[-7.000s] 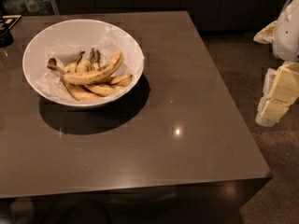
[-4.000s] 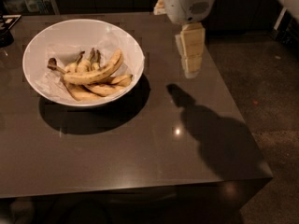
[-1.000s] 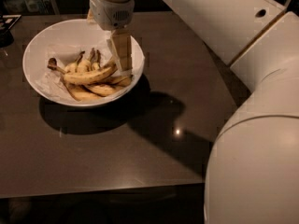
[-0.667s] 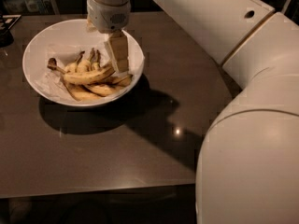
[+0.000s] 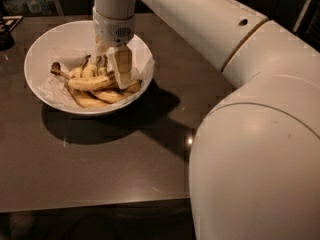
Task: Pick banana from white bowl
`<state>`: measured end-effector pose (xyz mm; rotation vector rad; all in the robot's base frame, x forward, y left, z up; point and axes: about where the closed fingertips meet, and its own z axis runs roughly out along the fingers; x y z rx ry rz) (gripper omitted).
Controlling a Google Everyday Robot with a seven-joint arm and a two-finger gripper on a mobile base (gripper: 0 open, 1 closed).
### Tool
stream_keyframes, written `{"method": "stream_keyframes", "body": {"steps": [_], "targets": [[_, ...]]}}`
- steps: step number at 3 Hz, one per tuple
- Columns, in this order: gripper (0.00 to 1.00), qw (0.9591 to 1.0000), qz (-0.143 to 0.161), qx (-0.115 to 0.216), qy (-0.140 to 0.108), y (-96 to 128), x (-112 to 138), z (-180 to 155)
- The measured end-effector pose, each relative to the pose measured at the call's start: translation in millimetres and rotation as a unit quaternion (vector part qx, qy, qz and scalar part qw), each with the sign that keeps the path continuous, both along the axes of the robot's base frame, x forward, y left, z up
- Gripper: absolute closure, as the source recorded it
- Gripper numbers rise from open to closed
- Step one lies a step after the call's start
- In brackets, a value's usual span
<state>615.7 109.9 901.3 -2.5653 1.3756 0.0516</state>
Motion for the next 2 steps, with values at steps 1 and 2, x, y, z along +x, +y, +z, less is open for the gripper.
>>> {"method": "stream_keyframes", "body": {"steps": [1, 2], "targets": [[0.27, 0.9999, 0.002, -0.001, 0.012, 4.1, 2.2, -13.0], [0.46, 0.9998, 0.002, -0.001, 0.018, 4.3, 3.0, -19.8]]}}
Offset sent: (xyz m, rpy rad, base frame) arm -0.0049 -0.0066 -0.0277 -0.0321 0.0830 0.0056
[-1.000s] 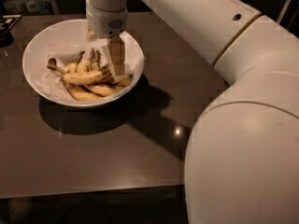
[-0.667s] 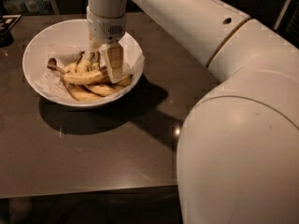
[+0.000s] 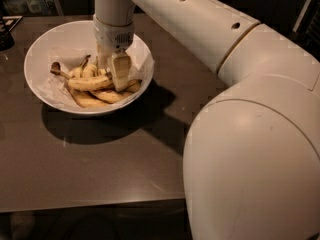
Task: Pick banana from white bowl
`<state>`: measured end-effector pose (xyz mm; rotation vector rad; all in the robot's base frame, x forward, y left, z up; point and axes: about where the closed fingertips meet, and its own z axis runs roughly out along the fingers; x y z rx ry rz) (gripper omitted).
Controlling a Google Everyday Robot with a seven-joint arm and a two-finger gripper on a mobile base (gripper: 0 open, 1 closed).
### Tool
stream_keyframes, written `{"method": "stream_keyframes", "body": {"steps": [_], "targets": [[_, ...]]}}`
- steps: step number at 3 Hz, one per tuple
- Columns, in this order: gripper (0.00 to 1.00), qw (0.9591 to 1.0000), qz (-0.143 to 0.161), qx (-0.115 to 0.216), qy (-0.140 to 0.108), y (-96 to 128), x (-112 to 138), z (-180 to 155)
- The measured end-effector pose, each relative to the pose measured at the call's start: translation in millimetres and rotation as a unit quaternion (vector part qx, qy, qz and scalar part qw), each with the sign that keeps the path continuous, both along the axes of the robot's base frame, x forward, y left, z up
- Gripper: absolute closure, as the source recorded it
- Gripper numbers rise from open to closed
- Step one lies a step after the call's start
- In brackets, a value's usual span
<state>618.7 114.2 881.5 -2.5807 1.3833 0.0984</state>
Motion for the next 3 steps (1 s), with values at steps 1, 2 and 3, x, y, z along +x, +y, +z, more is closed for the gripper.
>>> {"method": "stream_keyframes", "body": {"steps": [1, 2, 3], "targets": [[0.70, 1.0000, 0.000, 0.000, 0.000, 0.0, 0.0, 0.0], [0.92, 1.0000, 0.000, 0.000, 0.000, 0.0, 0.0, 0.0], [1.00, 0.9998, -0.004, 0.017, -0.012, -0.9, 0.5, 4.2]]}}
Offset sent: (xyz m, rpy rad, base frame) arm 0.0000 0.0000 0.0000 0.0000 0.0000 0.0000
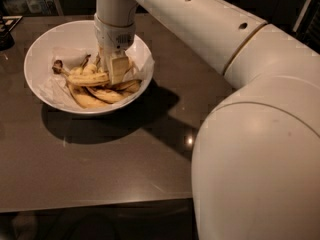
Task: Pick banana from white bowl
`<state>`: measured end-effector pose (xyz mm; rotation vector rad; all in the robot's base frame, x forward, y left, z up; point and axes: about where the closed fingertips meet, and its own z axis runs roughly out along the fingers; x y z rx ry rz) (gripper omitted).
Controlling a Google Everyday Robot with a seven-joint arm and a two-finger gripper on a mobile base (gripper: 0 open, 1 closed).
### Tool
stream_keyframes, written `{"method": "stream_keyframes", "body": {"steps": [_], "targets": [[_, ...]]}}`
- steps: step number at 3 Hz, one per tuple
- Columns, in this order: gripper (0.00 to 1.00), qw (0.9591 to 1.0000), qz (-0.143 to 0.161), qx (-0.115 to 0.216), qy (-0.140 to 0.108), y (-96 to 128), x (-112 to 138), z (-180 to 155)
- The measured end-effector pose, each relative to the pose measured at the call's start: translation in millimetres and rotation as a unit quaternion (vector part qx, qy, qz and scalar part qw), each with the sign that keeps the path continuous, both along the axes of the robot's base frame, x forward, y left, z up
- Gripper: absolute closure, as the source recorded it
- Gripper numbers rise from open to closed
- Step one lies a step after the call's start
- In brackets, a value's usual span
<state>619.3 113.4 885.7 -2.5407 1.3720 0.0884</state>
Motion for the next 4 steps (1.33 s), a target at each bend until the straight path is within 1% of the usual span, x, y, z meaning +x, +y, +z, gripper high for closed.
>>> {"method": "stream_keyframes", "body": {"steps": [1, 2, 3, 4], "targets": [[1.00, 0.9982, -0.024, 0.031, -0.045, -17, -13, 25], [1.00, 0.9933, -0.045, 0.058, -0.089, -34, -32, 52], [1.00, 0.9878, -0.060, 0.081, -0.119, -46, -50, 70], [1.00, 0.9794, -0.055, 0.127, -0.146, -56, -75, 81]]}}
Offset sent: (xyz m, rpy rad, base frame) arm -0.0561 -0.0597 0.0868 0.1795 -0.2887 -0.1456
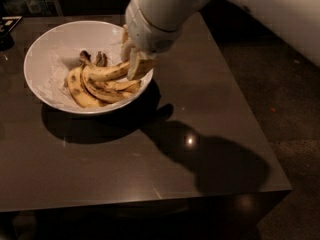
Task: Pick banana from white bowl
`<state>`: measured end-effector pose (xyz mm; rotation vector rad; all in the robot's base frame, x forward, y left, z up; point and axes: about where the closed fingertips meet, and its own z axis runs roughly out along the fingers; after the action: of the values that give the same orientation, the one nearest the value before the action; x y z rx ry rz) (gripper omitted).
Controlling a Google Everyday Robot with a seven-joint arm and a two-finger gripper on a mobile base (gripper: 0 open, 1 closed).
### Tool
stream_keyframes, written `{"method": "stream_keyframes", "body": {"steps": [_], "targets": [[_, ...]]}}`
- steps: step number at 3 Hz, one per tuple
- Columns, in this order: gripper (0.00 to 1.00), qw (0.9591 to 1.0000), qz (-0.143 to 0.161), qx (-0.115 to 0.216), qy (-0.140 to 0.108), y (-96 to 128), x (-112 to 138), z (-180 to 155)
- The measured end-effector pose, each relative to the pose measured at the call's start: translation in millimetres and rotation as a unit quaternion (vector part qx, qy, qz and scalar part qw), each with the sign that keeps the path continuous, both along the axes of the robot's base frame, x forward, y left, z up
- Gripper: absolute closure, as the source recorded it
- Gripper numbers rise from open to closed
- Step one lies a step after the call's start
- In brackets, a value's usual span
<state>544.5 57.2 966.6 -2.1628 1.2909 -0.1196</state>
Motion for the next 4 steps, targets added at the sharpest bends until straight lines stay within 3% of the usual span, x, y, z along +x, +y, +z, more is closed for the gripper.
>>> {"method": "stream_keyframes", "body": {"steps": [2, 4], "targets": [[1.00, 0.9937, 0.005, 0.098, -0.053, -25, -48, 7], [1.00, 0.9864, -0.023, 0.146, -0.072, -50, -94, -5]]}}
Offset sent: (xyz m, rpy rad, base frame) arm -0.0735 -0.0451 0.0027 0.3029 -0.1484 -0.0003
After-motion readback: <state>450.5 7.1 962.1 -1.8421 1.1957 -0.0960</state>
